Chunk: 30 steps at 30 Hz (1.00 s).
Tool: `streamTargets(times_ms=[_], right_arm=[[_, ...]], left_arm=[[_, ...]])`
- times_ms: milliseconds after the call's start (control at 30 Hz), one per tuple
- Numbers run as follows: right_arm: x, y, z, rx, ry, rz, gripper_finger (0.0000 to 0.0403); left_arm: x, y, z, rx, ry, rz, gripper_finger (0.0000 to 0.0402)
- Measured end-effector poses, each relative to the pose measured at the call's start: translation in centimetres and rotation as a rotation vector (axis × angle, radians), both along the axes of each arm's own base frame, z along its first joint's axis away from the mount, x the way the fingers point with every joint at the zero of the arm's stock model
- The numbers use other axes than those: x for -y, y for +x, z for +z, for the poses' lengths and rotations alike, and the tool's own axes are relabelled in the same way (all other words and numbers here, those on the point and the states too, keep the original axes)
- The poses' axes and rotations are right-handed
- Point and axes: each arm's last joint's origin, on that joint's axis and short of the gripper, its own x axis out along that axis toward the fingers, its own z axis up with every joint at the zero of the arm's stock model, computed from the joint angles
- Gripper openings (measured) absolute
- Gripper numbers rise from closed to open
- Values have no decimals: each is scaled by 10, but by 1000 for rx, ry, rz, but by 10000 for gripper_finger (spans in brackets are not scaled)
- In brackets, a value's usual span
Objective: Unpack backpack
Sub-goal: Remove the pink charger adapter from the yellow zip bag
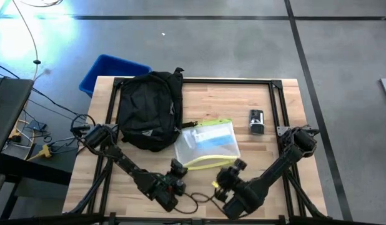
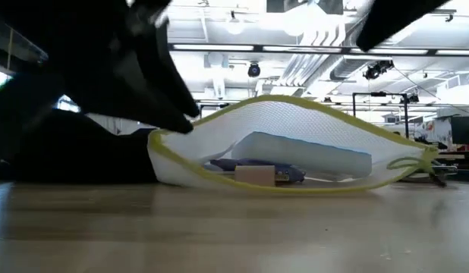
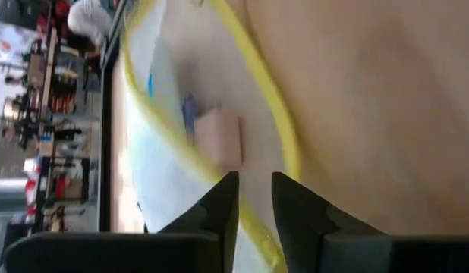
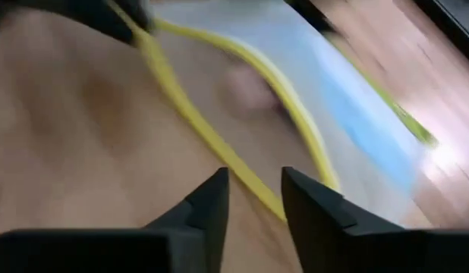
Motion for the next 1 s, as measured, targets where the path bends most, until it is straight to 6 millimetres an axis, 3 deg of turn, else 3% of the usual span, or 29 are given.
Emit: streamTargets(times_ms=[133,300,400,600,833,1000], right_arm=[[12,17,-22,38,-14,44,154],[45,33,-58,-26,24,51,180],[64,44,-70,-47,27,89,192],[83,65,-71,-60,10,231,224],[111,75,-73,-135,1,243,260],[126,83,-74,-153,138,266,259]], left_arm=[[9,-2,5,4,8,-32,80],[8,-6,6,19,96,-13,83],[4,-8,6,37,158,21,83],[0,-12,5,35,196,55,83],[-3,-18,4,22,203,78,83],[-5,-21,4,13,208,90,83]])
